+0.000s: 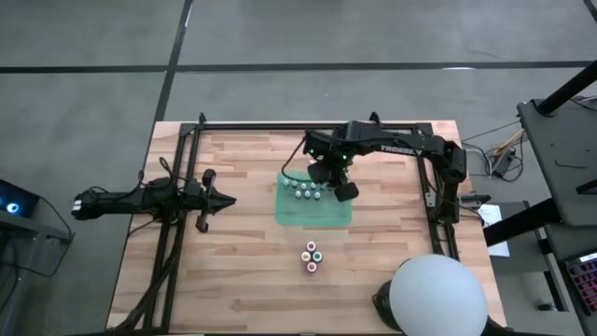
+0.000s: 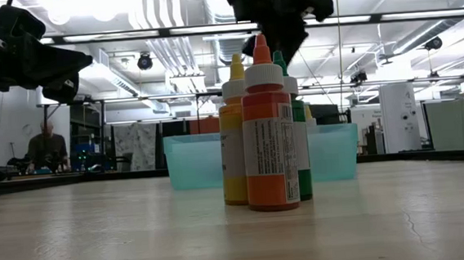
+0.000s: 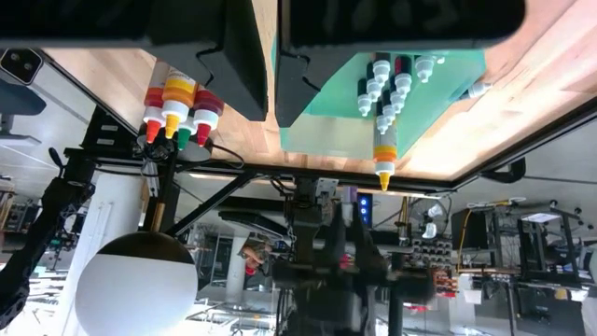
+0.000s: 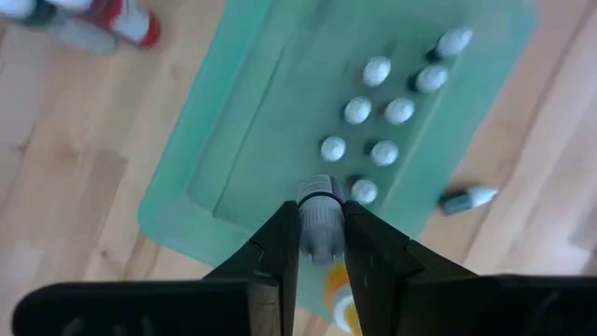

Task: Pick & Place food coloring
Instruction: Put the small violet food coloring bottle into the green container

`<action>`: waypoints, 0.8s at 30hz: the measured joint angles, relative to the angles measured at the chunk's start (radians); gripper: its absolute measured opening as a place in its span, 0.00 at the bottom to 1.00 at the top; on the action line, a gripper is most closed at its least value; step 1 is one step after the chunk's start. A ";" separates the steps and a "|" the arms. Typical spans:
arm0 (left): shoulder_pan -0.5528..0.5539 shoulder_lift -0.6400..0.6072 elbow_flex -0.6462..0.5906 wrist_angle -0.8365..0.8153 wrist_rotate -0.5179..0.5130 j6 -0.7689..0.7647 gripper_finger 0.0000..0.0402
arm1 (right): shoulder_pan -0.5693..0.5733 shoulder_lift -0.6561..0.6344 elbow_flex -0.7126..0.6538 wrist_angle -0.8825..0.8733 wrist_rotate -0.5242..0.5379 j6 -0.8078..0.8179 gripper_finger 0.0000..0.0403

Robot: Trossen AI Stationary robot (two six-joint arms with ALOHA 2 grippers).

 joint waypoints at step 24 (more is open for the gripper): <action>0.001 0.000 0.000 0.000 0.000 0.000 0.00 | 0.032 0.002 -0.301 0.237 0.085 -0.091 0.16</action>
